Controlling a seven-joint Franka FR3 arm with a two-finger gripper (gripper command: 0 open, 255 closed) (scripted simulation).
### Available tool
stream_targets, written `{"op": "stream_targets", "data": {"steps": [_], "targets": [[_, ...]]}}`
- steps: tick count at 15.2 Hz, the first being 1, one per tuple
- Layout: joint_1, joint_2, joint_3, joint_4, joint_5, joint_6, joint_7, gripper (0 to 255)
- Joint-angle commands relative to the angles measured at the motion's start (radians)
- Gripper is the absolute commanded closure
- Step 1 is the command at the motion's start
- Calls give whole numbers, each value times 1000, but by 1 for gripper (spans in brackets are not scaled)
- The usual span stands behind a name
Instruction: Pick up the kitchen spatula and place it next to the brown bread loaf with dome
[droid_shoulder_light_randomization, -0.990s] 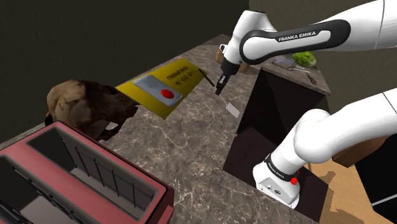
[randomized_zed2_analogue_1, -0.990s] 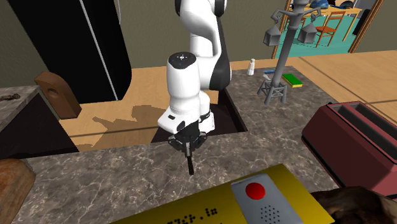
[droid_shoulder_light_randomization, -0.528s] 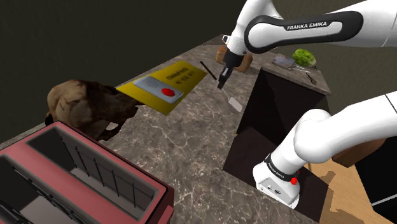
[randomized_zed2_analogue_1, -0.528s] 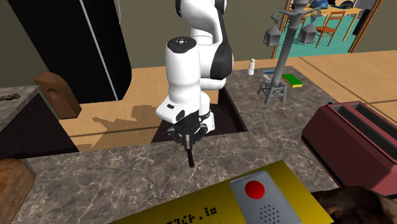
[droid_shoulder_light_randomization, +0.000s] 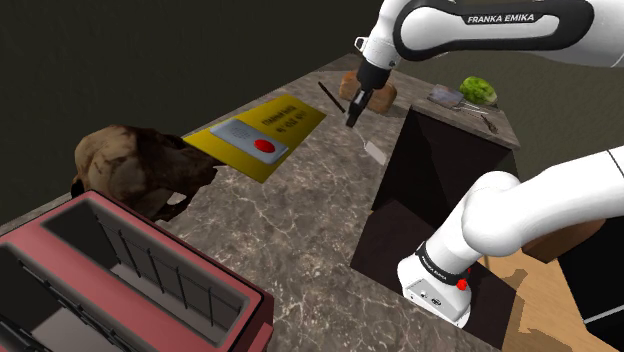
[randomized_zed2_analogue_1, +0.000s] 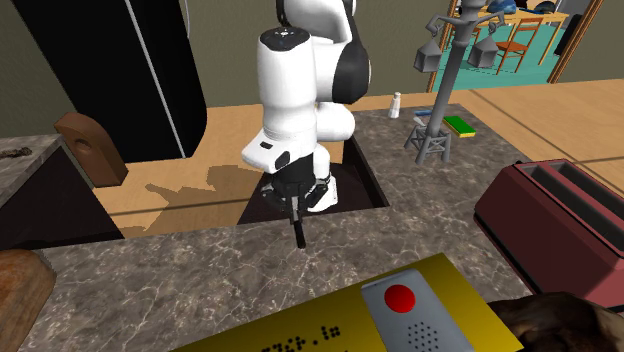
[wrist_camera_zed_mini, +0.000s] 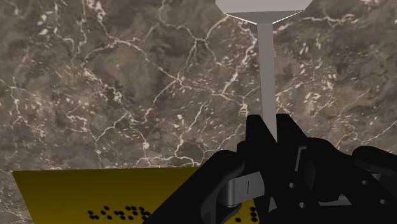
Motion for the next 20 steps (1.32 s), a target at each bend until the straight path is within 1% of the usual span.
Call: {"op": "stream_targets", "data": {"steps": [1, 9, 15, 20], "targets": [[-1, -4, -1, 24, -1, -29, -2, 255], [0, -8, 0, 123, 0, -131, -1, 255], [-51, 42, -117, 169, -46, -126, -148, 255], [-86, 113, -215, 238, -69, -120, -272, 255]]}}
